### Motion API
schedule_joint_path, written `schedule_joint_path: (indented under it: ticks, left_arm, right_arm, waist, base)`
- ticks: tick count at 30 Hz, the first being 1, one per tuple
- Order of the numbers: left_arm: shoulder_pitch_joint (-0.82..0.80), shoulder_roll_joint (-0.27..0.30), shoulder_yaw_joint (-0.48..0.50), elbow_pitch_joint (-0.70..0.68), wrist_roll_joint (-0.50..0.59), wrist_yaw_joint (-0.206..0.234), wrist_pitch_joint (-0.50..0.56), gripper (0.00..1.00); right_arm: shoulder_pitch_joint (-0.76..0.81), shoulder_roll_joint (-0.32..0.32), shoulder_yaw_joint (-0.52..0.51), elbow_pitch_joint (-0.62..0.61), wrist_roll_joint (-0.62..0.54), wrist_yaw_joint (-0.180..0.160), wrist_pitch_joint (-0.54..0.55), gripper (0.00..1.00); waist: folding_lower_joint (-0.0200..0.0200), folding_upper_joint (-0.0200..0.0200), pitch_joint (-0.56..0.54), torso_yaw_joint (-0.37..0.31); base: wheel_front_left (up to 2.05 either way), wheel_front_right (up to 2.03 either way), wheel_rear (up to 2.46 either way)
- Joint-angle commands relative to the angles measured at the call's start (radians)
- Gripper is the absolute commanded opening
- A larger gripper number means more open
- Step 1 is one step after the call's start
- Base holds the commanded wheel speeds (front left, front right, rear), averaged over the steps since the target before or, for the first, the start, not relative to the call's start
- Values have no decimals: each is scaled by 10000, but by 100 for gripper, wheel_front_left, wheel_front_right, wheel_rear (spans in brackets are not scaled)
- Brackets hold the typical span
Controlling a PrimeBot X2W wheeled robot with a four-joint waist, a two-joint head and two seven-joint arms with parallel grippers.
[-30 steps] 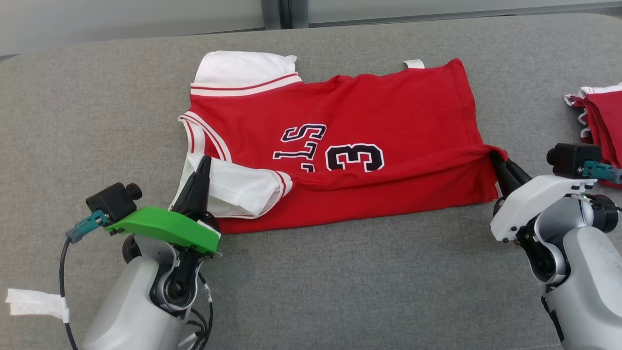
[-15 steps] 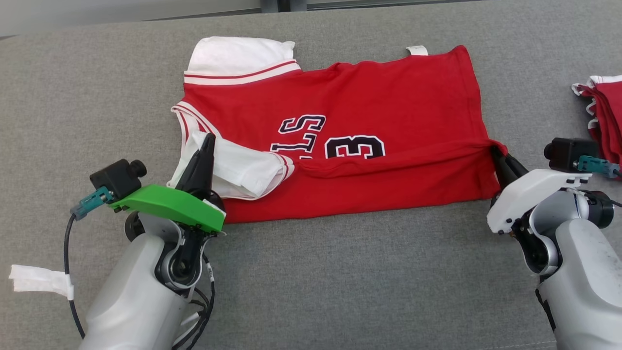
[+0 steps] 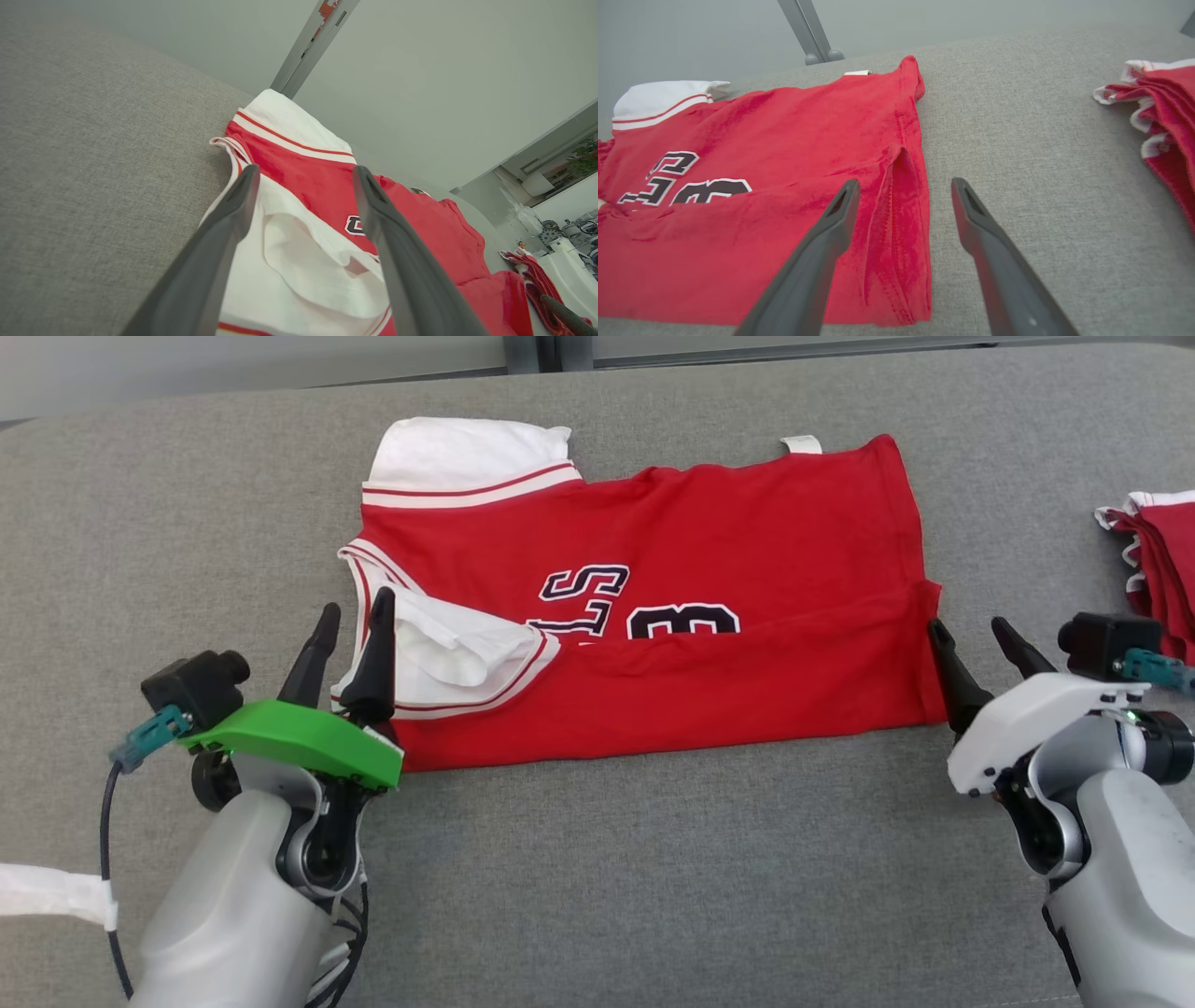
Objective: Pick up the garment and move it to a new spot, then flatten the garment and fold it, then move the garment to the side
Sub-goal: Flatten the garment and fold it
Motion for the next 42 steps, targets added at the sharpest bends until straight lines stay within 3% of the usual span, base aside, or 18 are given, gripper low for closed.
schedule_joint_path:
  ticks: [1, 7, 14, 21, 30, 36, 42]
  left_arm:
    - [299, 105, 248, -130, 373, 11, -69, 100]
    - [1429, 209, 913, -745, 2567, 721, -65, 100]
    - [2151, 185, 730, -491, 4208, 1381, -68, 100]
    - [1819, -28, 626, 471, 4666, 1814, -69, 100]
    - [1474, -230, 703, 1351, 4817, 2023, -68, 100]
    - [1290, -367, 752, 1597, 4914, 1936, -50, 100]
    - [1276, -502, 898, 1527, 4963, 1813, -50, 100]
  right_arm:
    - [293, -57, -114, -134, 7, -19, -58, 100]
    - [1211, -41, -679, -755, -328, -17, 81, 100]
    - [1738, 334, -1066, -1237, -1067, -17, 335, 100]
    - [1377, 770, -1214, -999, -2089, -19, 411, 100]
    - [643, 1066, -1226, 74, -2751, -19, 410, 100]
    - [253, 1124, -1239, 659, -2974, -19, 331, 100]
    - [354, 1378, -1494, 224, -3368, -17, 32, 100]
  waist:
    - [0, 0, -114, 90]
    - [0, 0, -264, 201]
    - [0, 0, -275, 179]
    - [0, 0, -190, 96]
    - [0, 0, -66, 118]
    - [0, 0, 53, 265]
    - [0, 0, 121, 344]
  base:
    - [0, 0, 0]
    - [0, 0, 0]
    - [0, 0, 0]
    - [0, 0, 0]
    - [0, 0, 0]
    - [0, 0, 0]
    - [0, 0, 0]
